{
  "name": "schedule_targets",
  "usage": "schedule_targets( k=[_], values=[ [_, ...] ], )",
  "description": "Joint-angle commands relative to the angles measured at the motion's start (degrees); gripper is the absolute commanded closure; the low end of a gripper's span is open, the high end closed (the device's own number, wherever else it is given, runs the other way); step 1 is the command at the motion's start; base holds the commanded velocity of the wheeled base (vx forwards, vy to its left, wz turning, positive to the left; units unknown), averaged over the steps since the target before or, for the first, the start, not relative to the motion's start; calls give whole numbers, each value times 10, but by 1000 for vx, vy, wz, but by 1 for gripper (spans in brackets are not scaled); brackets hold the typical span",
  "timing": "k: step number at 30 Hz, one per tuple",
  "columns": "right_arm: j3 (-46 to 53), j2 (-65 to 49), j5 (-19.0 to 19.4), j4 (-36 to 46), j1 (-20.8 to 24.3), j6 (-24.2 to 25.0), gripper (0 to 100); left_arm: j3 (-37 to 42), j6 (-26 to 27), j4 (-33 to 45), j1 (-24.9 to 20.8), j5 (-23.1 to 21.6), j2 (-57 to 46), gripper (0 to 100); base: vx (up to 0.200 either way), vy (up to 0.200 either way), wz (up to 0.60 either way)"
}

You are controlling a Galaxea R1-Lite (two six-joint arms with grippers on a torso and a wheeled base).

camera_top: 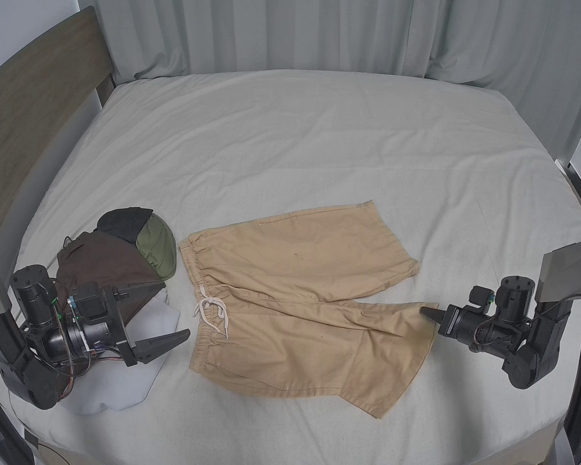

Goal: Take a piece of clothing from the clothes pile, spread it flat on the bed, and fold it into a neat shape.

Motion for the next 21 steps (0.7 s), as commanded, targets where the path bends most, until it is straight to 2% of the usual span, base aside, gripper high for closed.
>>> schedule_targets(
  k=[1, 7, 11, 17, 21],
  values=[
    [-14, 2, -10, 0, 1, 0, 100, 0, 0, 0, 0, 0, 1, 0, 0, 0, 0],
    [-30, 3, -22, 1, 0, -1, 100, 0, 0, -1, 0, 0, 1, 0, 0, 0, 0],
    [-45, 3, -46, 0, 0, -2, 100, -1, 0, -1, 0, 0, 2, 0, 0, 0, 0],
    [-58, 3, -51, 0, 0, -4, 100, -1, 0, -1, 0, 0, 2, 0, 0, 0, 0],
    [-71, 4, -53, 0, -3, -25, 100, -2, -1, 0, 0, 0, 2, 0, 0, 0, 0]
  ],
)
